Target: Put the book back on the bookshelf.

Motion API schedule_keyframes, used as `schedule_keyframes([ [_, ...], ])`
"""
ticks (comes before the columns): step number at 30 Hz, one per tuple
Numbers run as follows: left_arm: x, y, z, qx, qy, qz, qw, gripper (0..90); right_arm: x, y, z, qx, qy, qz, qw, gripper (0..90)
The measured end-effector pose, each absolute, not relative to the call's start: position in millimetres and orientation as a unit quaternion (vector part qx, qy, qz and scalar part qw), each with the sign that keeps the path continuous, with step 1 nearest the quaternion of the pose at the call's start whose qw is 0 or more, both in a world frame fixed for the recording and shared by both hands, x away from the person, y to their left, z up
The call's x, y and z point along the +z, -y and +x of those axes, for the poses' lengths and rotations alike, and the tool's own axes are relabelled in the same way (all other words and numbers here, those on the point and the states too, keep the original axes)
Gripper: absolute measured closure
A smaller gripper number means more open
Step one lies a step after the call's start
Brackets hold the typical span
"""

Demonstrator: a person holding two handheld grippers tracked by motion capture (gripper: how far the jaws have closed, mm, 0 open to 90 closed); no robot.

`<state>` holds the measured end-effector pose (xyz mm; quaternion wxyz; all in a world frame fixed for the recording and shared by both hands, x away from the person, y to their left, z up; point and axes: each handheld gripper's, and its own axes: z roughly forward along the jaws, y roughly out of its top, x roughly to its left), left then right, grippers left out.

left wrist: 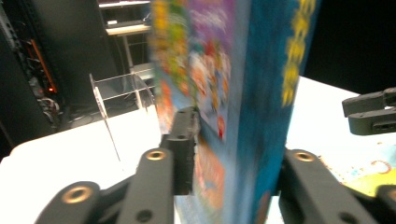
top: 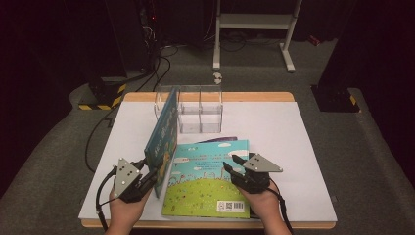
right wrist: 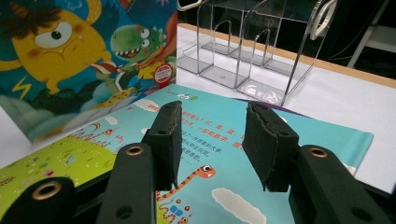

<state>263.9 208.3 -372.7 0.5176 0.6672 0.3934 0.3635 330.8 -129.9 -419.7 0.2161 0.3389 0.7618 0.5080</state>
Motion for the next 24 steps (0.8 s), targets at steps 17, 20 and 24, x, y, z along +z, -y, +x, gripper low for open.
schedule_keyframes([
  [17, -376.0, -226.3, 263.7, 0.368, -0.408, 0.651, 0.523, 78.9, -422.1, 130.2, 332.0, 0.506, -0.763, 0.343, 0.212, 56.8],
  [20, -376.1, -230.3, 265.3, 0.36, -0.41, 0.648, 0.532, 78.6, -422.8, 130.8, 332.3, 0.506, -0.764, 0.343, 0.207, 59.1],
  [24, -377.3, -238.7, 266.9, 0.35, -0.413, 0.643, 0.541, 78.3, -423.2, 130.5, 331.3, 0.505, -0.765, 0.341, 0.207, 59.4],
])
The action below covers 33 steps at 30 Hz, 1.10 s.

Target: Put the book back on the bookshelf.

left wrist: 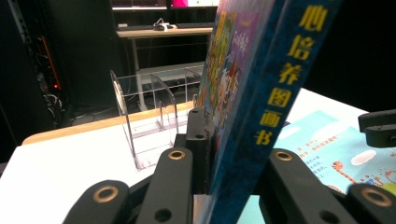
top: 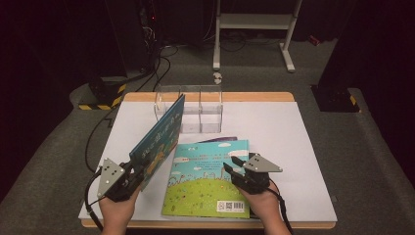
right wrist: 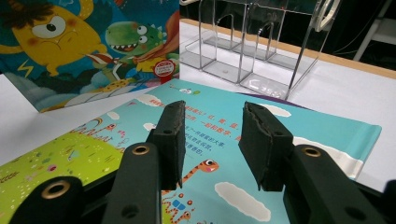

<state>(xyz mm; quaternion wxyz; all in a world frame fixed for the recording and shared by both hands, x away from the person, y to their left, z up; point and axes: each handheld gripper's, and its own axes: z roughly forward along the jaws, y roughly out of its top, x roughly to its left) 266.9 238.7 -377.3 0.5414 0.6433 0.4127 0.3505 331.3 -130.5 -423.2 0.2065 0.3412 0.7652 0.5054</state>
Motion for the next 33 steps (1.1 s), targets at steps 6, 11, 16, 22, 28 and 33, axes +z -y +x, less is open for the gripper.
schedule_keyframes([
  [6, -376.9, -252.9, 271.4, 0.339, -0.422, 0.635, 0.552, 77.9, -423.7, 132.0, 331.7, 0.505, -0.764, 0.346, 0.205, 58.9],
  [11, -377.8, -259.8, 274.6, 0.345, -0.418, 0.633, 0.553, 78.2, -423.5, 134.6, 331.5, 0.506, -0.761, 0.349, 0.206, 58.7],
  [16, -378.1, -271.3, 279.1, 0.354, -0.419, 0.629, 0.551, 79.1, -424.3, 136.5, 331.2, 0.506, -0.761, 0.351, 0.203, 58.9],
  [22, -371.4, -276.9, 283.9, 0.338, -0.422, 0.639, 0.547, 79.0, -425.0, 137.0, 330.9, 0.507, -0.761, 0.352, 0.202, 58.9],
  [28, -359.3, -276.1, 290.0, 0.33, -0.413, 0.649, 0.547, 72.4, -426.4, 135.5, 332.0, 0.504, -0.763, 0.352, 0.198, 58.1],
  [33, -351.3, -274.4, 298.1, 0.328, -0.397, 0.653, 0.555, 70.9, -427.3, 138.8, 332.2, 0.505, -0.761, 0.355, 0.199, 58.2],
])
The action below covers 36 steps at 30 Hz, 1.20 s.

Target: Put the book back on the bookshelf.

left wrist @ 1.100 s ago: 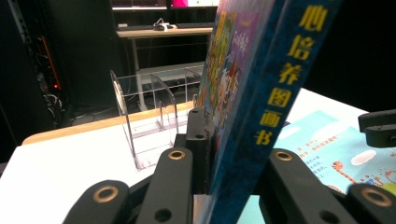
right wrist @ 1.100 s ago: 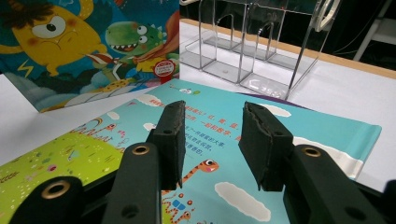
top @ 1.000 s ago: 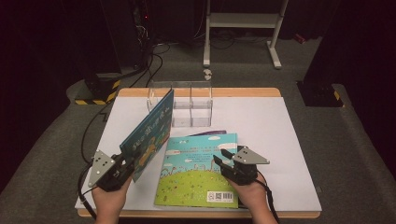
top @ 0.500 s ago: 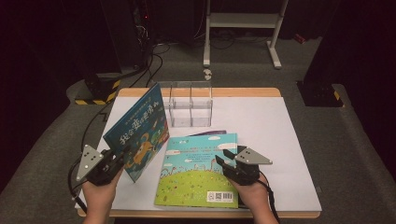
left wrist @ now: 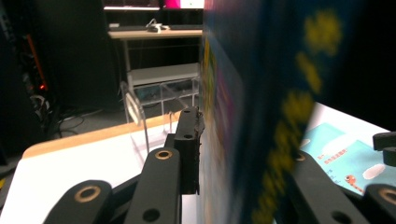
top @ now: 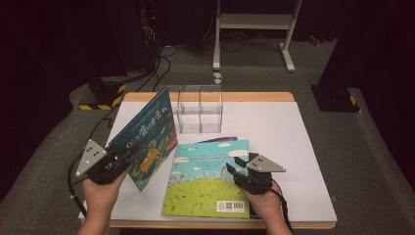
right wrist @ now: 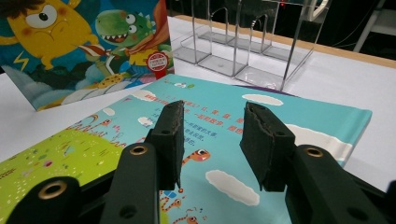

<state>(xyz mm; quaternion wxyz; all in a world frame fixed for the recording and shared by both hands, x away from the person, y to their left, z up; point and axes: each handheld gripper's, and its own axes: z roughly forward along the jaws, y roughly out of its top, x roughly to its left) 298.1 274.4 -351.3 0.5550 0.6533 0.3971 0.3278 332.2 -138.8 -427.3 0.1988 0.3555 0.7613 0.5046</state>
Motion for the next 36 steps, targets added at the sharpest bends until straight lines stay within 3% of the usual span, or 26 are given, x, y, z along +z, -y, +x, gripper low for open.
schedule_keyframes([
  [5, -346.9, -268.6, 301.9, 0.327, -0.387, 0.659, 0.556, 73.1, -428.3, 141.3, 331.7, 0.504, -0.761, 0.357, 0.198, 58.1],
  [11, -342.6, -268.6, 307.2, 0.335, -0.387, 0.668, 0.54, 81.8, -428.9, 142.4, 330.9, 0.504, -0.761, 0.357, 0.197, 58.2],
  [20, -320.7, -288.6, 344.2, 0.291, -0.441, 0.645, 0.552, 83.4, -428.2, 139.8, 329.6, 0.506, -0.762, 0.352, 0.2, 58.4],
  [27, -290.8, -281.9, 376.2, 0.326, -0.447, 0.636, 0.538, 83.5, -426.3, 141.2, 328.0, 0.511, -0.759, 0.35, 0.2, 58.7],
  [36, -293.9, -260.6, 422.0, 0.361, -0.473, 0.614, 0.518, 83.4, -423.6, 144.4, 326.6, 0.517, -0.755, 0.349, 0.204, 59.3],
])
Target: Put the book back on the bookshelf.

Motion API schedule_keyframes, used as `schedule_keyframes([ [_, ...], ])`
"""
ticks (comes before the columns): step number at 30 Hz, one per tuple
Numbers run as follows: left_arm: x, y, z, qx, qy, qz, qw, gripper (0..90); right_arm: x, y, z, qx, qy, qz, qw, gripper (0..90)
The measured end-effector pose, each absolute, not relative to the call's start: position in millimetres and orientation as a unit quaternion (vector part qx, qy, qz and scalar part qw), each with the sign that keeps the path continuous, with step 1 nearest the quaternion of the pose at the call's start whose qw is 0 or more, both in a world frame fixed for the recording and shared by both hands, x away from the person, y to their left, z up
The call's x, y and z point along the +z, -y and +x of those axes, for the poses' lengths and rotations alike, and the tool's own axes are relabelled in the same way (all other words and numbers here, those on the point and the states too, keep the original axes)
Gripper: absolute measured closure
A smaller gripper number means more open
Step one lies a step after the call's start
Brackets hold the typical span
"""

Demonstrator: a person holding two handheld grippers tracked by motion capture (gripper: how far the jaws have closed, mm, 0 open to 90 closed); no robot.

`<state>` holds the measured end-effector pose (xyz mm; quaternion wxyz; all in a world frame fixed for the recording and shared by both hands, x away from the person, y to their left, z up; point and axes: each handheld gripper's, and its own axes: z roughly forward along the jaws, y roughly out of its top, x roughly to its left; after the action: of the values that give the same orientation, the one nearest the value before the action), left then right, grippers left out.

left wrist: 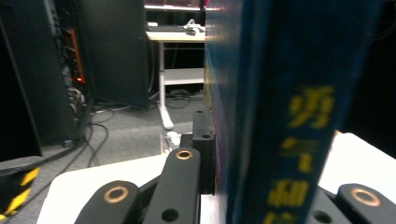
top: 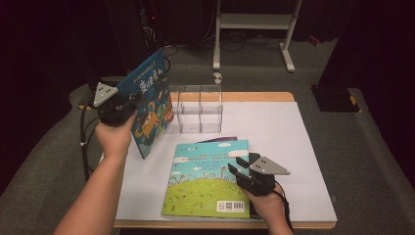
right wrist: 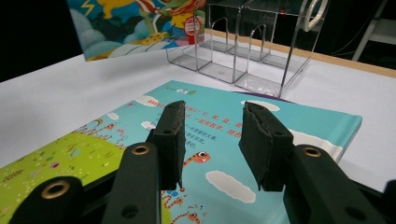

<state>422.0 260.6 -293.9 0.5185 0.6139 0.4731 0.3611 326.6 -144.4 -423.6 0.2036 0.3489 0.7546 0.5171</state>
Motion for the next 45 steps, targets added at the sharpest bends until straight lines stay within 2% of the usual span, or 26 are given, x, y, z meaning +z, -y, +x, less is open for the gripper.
schedule_keyframes([
  [10, -305.8, -238.1, 449.3, 0.388, -0.474, 0.602, 0.512, 83.4, -421.8, 146.8, 325.1, 0.523, -0.751, 0.347, 0.204, 59.9],
  [22, -318.9, -232.7, 465.1, 0.406, -0.477, 0.593, 0.506, 83.4, -421.4, 148.1, 325.2, 0.526, -0.75, 0.347, 0.202, 60.1],
  [45, -344.5, -245.5, 454.6, 0.406, -0.481, 0.586, 0.511, 81.2, -423.3, 145.0, 324.9, 0.522, -0.754, 0.345, 0.198, 60.3],
])
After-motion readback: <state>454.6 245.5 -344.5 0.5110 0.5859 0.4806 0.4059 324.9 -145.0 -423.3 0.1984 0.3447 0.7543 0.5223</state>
